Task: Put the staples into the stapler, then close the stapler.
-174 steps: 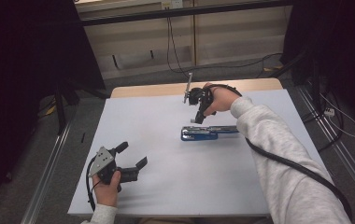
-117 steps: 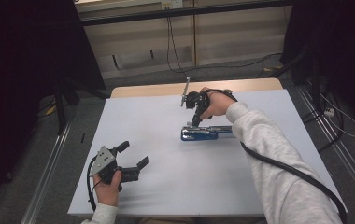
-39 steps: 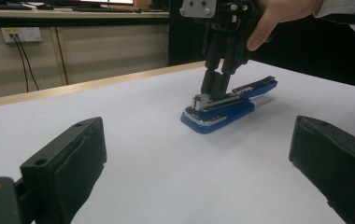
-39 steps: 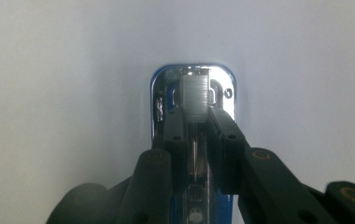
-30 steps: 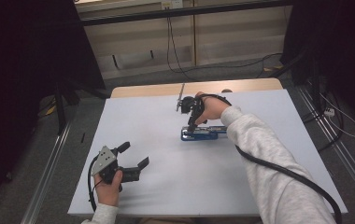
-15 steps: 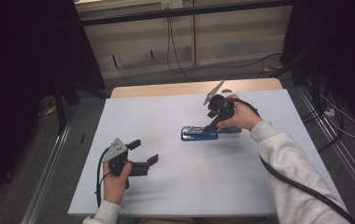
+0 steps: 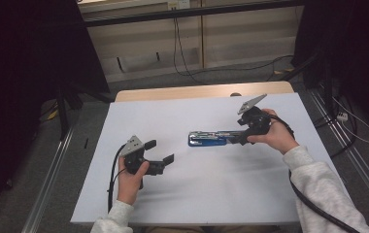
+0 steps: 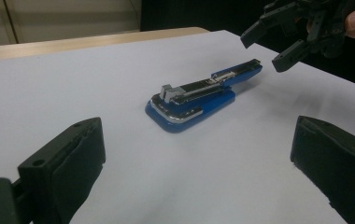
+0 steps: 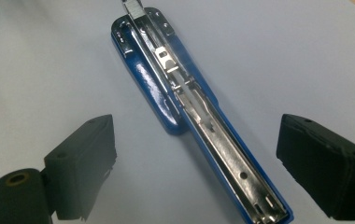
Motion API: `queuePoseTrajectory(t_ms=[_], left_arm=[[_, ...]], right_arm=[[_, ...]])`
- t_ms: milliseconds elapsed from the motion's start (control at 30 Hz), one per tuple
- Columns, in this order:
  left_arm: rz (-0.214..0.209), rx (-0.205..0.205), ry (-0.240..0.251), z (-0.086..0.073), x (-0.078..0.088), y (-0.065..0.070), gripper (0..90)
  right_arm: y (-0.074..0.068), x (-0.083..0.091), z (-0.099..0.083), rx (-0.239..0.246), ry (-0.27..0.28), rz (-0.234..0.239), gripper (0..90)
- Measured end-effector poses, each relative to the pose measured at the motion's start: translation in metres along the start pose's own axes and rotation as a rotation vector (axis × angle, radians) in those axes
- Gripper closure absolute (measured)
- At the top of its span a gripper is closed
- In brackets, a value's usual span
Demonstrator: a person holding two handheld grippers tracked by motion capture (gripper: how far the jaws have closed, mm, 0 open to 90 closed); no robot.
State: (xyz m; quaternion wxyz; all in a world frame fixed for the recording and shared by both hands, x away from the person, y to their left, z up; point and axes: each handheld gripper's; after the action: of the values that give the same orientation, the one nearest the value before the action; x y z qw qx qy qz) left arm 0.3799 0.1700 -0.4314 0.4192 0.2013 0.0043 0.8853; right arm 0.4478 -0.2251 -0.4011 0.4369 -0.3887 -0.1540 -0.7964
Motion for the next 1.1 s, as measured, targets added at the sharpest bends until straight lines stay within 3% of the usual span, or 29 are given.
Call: queuePoseTrajectory(t_ms=[133, 267, 300, 333, 533, 600, 667, 733, 800, 833, 900, 933, 1033, 1100], left_arm=[[0.006, -0.012, -0.01, 0.001, -0.004, -0.001, 3.2], [0.023, 0.004, 0.001, 0.003, -0.008, -0.003, 3.0], [0.054, 0.006, -0.02, 0.005, -0.012, -0.004, 2.9], [0.061, 0.006, -0.026, 0.006, -0.014, -0.005, 3.0], [0.082, -0.001, -0.039, 0.007, -0.023, -0.005, 3.4], [0.082, 0.01, -0.054, 0.007, -0.027, -0.006, 3.7], [0.091, -0.005, -0.089, 0.009, -0.035, -0.006, 5.2], [0.118, -0.013, -0.113, 0.011, -0.041, -0.006, 10.8], [0.119, -0.013, -0.117, 0.011, -0.043, -0.006, 18.9], [0.143, 0.018, -0.115, 0.011, -0.048, -0.008, 25.0], [0.153, 0.02, -0.132, 0.012, -0.052, -0.01, 31.0], [0.178, 0.015, -0.141, 0.014, -0.055, -0.011, 37.7], [0.195, 0.038, -0.143, 0.015, -0.061, -0.014, 55.2], [0.213, 0.049, -0.146, 0.014, -0.065, -0.017, 65.0]], right_arm=[[-0.002, 0.002, -0.009, -0.005, -0.004, -0.009, 10.7], [-0.004, 0.005, -0.016, -0.016, 0.011, -0.024, 10.4], [-0.005, 0.007, -0.021, -0.032, 0.024, -0.028, 10.4], [-0.006, 0.008, -0.023, -0.035, 0.028, -0.031, 10.3], [-0.008, 0.018, -0.033, -0.058, 0.059, -0.068, 10.4], [-0.008, 0.022, -0.037, -0.077, 0.064, -0.066, 10.4], [-0.008, 0.026, -0.043, -0.078, 0.061, -0.091, 10.4], [-0.007, 0.028, -0.048, -0.098, 0.069, -0.103, 10.5], [-0.007, 0.03, -0.053, -0.106, 0.076, -0.11, 12.1], [-0.007, 0.032, -0.056, -0.114, 0.078, -0.116, 13.0], [-0.008, 0.034, -0.061, -0.124, 0.074, -0.135, 15.5], [-0.008, 0.034, -0.062, -0.128, 0.069, -0.137, 18.4], [-0.009, 0.034, -0.067, -0.138, 0.044, -0.138, 23.4], [-0.007, 0.034, -0.07, -0.14, 0.033, -0.144, 32.3]])
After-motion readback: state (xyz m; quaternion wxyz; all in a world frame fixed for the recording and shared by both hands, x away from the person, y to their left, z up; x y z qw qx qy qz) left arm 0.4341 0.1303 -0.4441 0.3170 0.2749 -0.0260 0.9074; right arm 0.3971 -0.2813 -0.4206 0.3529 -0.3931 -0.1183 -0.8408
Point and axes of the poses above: each handheld gripper's, and its own axes: x roughly backward along the jaws, z roughly out of its top, y roughly to its right, and after that the axes turned 3 degrees about z, right-handed
